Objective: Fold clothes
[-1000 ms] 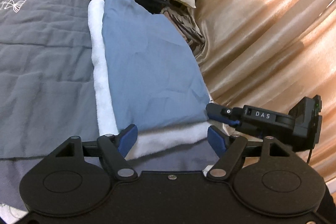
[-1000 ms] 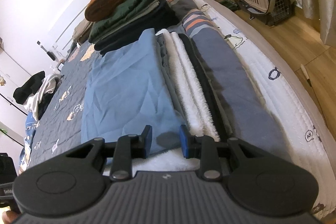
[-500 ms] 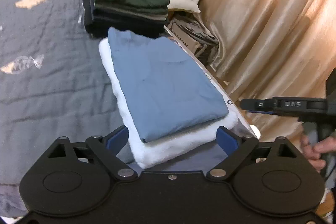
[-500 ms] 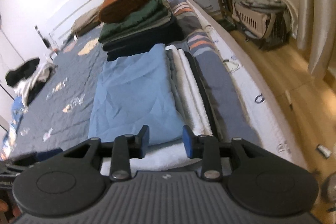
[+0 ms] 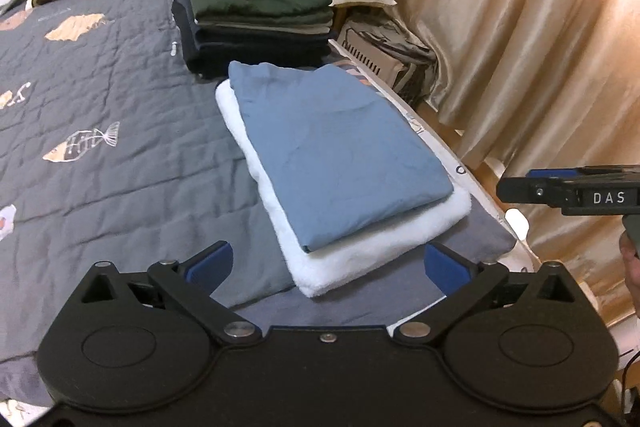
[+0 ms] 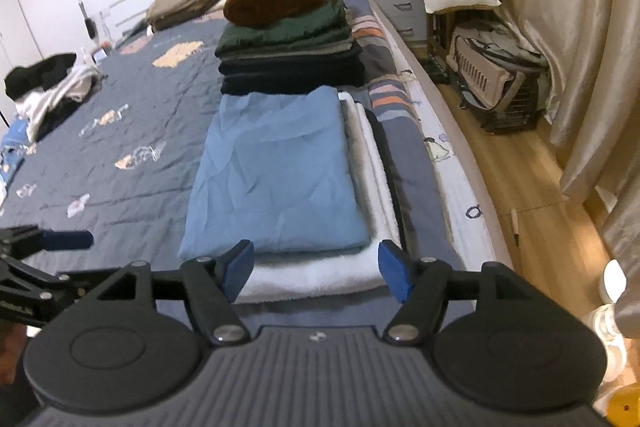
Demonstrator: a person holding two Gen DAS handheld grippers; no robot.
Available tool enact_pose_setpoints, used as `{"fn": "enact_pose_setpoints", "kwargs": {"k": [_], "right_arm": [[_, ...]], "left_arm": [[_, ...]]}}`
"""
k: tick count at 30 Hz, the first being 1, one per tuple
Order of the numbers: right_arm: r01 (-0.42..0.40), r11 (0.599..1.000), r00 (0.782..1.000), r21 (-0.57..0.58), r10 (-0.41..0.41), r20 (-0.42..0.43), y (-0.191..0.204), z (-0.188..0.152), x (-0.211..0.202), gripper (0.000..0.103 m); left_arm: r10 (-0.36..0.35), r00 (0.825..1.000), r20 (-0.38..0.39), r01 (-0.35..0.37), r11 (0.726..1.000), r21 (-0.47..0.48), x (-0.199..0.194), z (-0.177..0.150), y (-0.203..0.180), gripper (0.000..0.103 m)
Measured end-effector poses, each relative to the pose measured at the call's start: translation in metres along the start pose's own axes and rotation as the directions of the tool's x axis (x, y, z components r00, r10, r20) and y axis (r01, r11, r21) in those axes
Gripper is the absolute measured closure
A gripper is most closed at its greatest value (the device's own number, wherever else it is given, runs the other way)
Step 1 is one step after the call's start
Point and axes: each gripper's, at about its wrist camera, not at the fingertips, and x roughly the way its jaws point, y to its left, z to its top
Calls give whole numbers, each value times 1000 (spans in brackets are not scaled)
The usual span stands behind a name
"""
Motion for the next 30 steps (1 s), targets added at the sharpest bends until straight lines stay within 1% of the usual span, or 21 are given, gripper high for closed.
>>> {"fn": "enact_pose_setpoints", "kwargs": {"k": [5,8,10,12,15,18,21,25,30], "right_arm": [[26,1000,999,17,-25,-36,5,1,-4,35],[39,999,998,14,-38,-46,8,-1,-8,35],[30,999,998,27,-29,-52,8,-1,-8,35],[21,999,998,37,-18,-58,9,-1,-8,35],[23,999,998,34,-21,-57,12,-1,-10,35],[22,999,998,33,-20,-52,14,0,-11,35],[28,999,998,25,-26,-49,17,1,-12,35],[24,999,998,23,-23,-53,20,2,-11,35],[25,1000,998,16,-25,-55,21,2,-10,35]], "left_arm": [[3,1000,-7,-3,1000,-3,-9,2,1,0],[12,1000,-7,-11,1000,21,-14,2,-3,0],[8,1000,1,-8,999,49,-18,2,-6,0],[-1,1000,6,1,999,45,-23,4,-6,0],[-24,1000,13,23,999,41,-29,5,-7,0],[-8,1000,14,7,998,66,-31,6,-10,0],[-10,1000,16,9,997,82,-33,5,-12,0],[-7,1000,27,5,998,68,-35,4,-11,0],[-4,1000,21,3,999,34,-33,4,-4,0]]}}
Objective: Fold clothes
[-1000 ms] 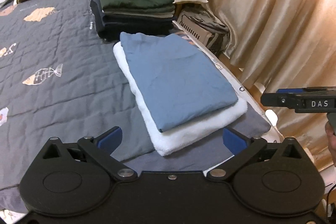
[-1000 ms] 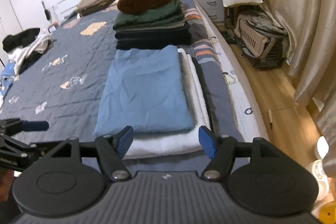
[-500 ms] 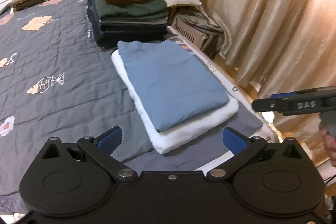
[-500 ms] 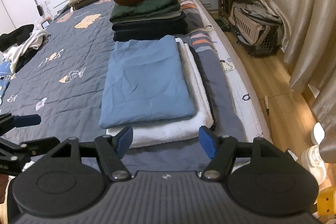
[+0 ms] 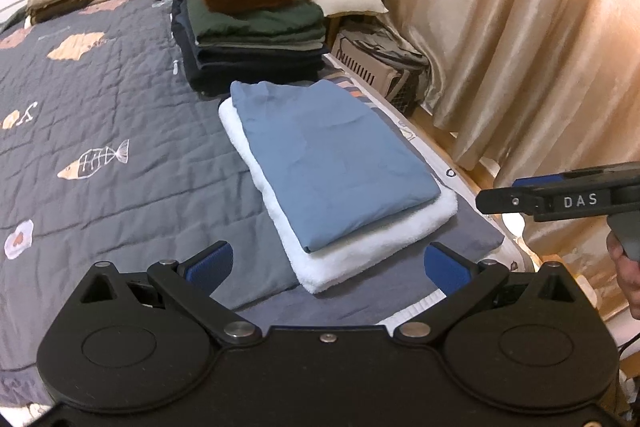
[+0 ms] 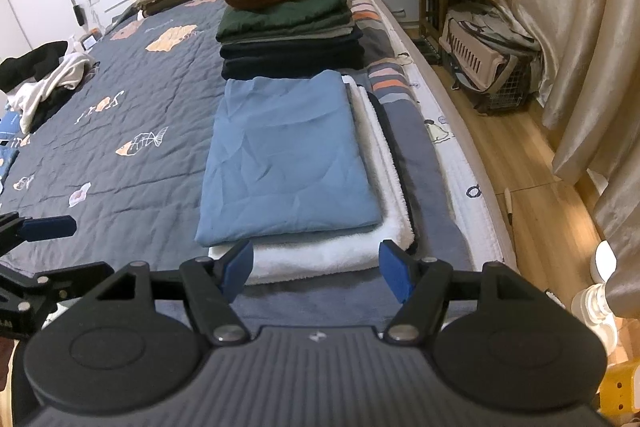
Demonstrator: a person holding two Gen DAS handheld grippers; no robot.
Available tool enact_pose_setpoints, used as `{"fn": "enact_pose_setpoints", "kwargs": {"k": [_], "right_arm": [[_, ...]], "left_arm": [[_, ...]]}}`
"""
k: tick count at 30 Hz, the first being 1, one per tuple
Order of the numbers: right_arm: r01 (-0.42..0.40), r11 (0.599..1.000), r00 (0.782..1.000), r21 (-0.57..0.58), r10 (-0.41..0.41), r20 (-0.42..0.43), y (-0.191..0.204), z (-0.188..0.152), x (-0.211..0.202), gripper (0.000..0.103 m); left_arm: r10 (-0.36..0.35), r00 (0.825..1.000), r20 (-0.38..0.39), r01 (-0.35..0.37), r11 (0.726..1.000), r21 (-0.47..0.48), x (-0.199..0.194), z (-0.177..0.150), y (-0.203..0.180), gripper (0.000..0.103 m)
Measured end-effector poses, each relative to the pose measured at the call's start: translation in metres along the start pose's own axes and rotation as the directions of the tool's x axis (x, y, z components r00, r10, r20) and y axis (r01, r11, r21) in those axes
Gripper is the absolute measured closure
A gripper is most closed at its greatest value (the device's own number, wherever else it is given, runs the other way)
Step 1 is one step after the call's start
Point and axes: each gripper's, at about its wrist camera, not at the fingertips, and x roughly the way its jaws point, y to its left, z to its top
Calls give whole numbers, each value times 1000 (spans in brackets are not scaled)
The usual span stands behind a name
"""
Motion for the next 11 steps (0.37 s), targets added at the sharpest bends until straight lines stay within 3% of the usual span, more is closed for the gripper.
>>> {"fn": "enact_pose_setpoints", "kwargs": {"k": [11], "right_arm": [[4,1000,1000,-3,-4,-3,2,0,1,35]], "left_arm": [[27,999,22,-27,1000,-2,-4,0,2,0]]}}
